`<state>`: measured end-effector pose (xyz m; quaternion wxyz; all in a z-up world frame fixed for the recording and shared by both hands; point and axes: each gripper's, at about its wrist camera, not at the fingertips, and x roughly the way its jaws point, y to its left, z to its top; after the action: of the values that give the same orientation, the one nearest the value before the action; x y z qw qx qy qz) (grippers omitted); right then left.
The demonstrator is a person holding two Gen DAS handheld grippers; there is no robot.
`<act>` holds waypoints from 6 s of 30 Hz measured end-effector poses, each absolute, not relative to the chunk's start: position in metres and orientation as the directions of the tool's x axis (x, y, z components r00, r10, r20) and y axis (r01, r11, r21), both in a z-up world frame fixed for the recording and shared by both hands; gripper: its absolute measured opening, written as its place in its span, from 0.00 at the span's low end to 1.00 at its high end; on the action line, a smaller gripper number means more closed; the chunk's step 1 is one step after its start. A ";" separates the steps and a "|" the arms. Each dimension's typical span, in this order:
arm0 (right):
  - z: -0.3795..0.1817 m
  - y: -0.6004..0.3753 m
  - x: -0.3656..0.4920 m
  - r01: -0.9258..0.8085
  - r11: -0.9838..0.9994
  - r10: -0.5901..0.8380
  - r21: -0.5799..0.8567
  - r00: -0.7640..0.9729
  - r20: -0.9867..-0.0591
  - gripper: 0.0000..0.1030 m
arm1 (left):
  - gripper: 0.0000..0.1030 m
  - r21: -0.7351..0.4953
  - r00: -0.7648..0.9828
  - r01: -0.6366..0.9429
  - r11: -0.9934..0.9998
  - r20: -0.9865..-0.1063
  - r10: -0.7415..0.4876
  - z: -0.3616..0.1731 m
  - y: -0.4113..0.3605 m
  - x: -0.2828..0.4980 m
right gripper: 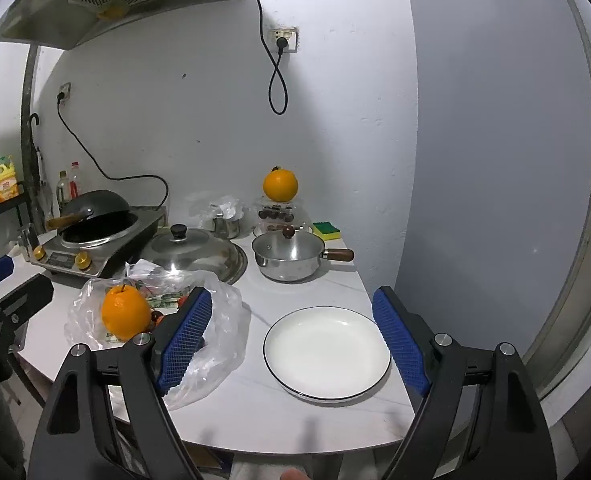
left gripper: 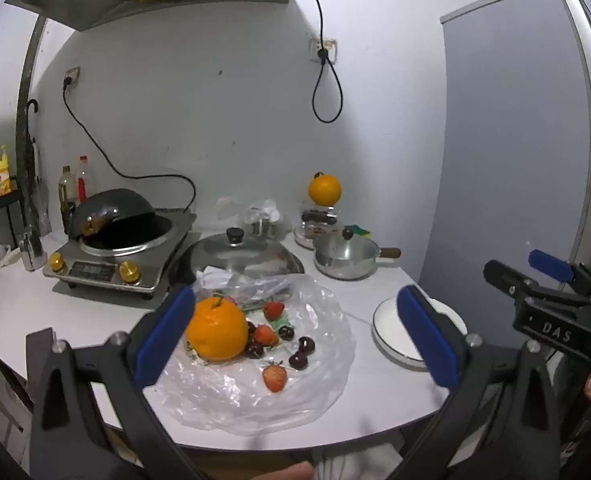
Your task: Organize fruits
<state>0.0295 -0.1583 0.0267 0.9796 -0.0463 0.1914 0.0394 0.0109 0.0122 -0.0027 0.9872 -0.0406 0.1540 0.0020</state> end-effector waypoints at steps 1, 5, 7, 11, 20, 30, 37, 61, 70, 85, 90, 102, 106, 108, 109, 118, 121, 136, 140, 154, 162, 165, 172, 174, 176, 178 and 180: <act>0.026 -0.158 0.031 -0.097 0.992 0.061 -0.075 0.924 -0.378 0.83 | 0.99 -0.080 0.952 -0.015 0.997 -0.305 -0.010 -0.003 0.012 0.011; 0.025 -0.160 0.034 -0.102 0.992 0.069 -0.070 0.925 -0.374 0.83 | 0.99 -0.075 0.952 -0.012 0.997 -0.305 -0.011 -0.003 0.010 0.012; 0.025 -0.157 0.030 -0.100 0.992 0.067 -0.073 0.928 -0.367 0.83 | 0.99 -0.067 0.952 -0.017 0.998 -0.307 -0.004 -0.002 0.010 0.011; 0.028 -0.157 0.029 -0.099 0.992 0.065 -0.075 0.928 -0.367 0.83 | 0.99 -0.066 0.952 -0.021 0.998 -0.308 0.000 -0.002 0.009 0.011; 0.030 -0.160 0.028 -0.096 0.993 0.066 -0.064 0.929 -0.365 0.83 | 0.99 -0.075 0.954 -0.017 0.997 -0.299 -0.006 0.000 0.009 0.010; 0.034 -0.163 0.027 -0.098 0.993 0.069 -0.061 0.930 -0.362 0.83 | 0.99 -0.087 0.952 -0.019 0.996 -0.307 -0.009 0.000 0.011 0.013; 0.037 -0.162 0.027 -0.101 0.993 0.071 -0.063 0.929 -0.362 0.83 | 0.99 -0.087 0.951 -0.022 0.996 -0.308 -0.006 0.000 0.012 0.013; 0.037 -0.159 0.030 -0.107 0.992 0.076 -0.066 0.928 -0.365 0.83 | 0.99 -0.090 0.952 -0.025 0.996 -0.307 -0.004 0.000 0.014 0.010; 0.037 -0.157 0.030 -0.113 0.991 0.081 -0.066 0.928 -0.365 0.83 | 0.99 -0.089 0.952 -0.026 0.996 -0.305 -0.002 0.004 0.015 0.010; 0.035 -0.156 0.036 -0.115 0.991 0.082 -0.067 0.926 -0.368 0.83 | 0.99 -0.091 0.953 -0.026 0.996 -0.303 -0.003 0.004 0.016 0.014; 0.035 -0.156 0.041 -0.117 0.991 0.085 -0.066 0.927 -0.365 0.83 | 0.99 -0.087 0.951 -0.029 0.996 -0.310 0.000 0.003 0.019 0.022; 0.015 -0.143 0.079 -0.173 0.983 0.131 -0.059 0.894 -0.429 0.83 | 0.99 -0.089 0.923 -0.057 0.994 -0.385 0.018 -0.022 0.035 0.057; 0.007 -0.134 0.090 -0.192 0.979 0.144 -0.063 0.883 -0.448 0.83 | 0.99 -0.087 0.911 -0.062 0.994 -0.413 0.021 -0.034 0.040 0.070; 0.003 -0.129 0.095 -0.206 0.976 0.153 -0.068 0.877 -0.456 0.83 | 0.99 -0.086 0.905 -0.062 0.994 -0.425 0.020 -0.039 0.042 0.075; 0.001 -0.127 0.096 -0.212 0.975 0.157 -0.070 0.875 -0.458 0.83 | 0.99 -0.087 0.902 -0.062 0.994 -0.431 0.019 -0.041 0.043 0.078; -0.014 -0.111 0.116 -0.259 0.963 0.190 -0.073 0.846 -0.499 0.83 | 0.99 -0.092 0.876 -0.087 0.992 -0.482 0.032 -0.063 0.064 0.102; -0.018 -0.104 0.125 -0.273 0.959 0.200 -0.071 0.835 -0.513 0.83 | 0.99 -0.091 0.871 -0.098 0.991 -0.490 0.041 -0.067 0.072 0.107; -0.038 -0.044 0.159 -0.383 0.922 0.289 -0.055 0.776 -0.561 0.83 | 0.99 -0.111 0.856 -0.147 0.983 -0.512 0.070 -0.080 0.120 0.118; -0.042 -0.031 0.165 -0.402 0.914 0.299 -0.058 0.762 -0.575 0.83 | 0.99 -0.121 0.854 -0.166 0.979 -0.514 0.081 -0.084 0.135 0.121; -0.065 0.021 0.187 -0.486 0.872 0.348 -0.059 0.699 -0.625 0.83 | 0.99 -0.133 0.840 -0.198 0.971 -0.533 0.098 -0.101 0.179 0.132; -0.084 0.053 0.202 -0.551 0.834 0.407 -0.001 0.618 -0.672 0.83 | 0.99 -0.146 0.827 -0.232 0.962 -0.550 0.116 -0.113 0.206 0.137; -0.091 0.064 0.206 -0.568 0.823 0.424 0.014 0.597 -0.681 0.83 | 0.99 -0.157 0.826 -0.242 0.957 -0.552 0.118 -0.117 0.213 0.138; -0.102 0.079 0.216 -0.599 0.799 0.450 0.051 0.539 -0.712 0.83 | 0.99 -0.182 0.819 -0.266 0.947 -0.561 0.122 -0.127 0.227 0.141; -0.104 0.082 0.218 -0.606 0.793 0.460 0.064 0.525 -0.716 0.83 | 0.99 -0.190 0.819 -0.269 0.944 -0.560 0.121 -0.129 0.230 0.142; -0.107 0.085 0.219 -0.614 0.786 0.464 0.069 0.513 -0.722 0.83 | 0.99 -0.193 0.820 -0.270 0.943 -0.560 0.120 -0.130 0.231 0.142; -0.111 0.089 0.222 -0.619 0.782 0.464 0.073 0.499 -0.732 0.83 | 0.99 -0.197 0.820 -0.271 0.942 -0.560 0.119 -0.131 0.232 0.143; -0.116 0.093 0.224 -0.620 0.781 0.456 0.073 0.488 -0.744 0.87 | 0.99 -0.201 0.821 -0.271 0.941 -0.559 0.117 -0.132 0.233 0.144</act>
<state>0.2240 0.0925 -0.1161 0.8563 -0.1031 0.3967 0.3142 0.1437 0.2331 -0.1321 0.9443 -0.1372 0.2808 0.1028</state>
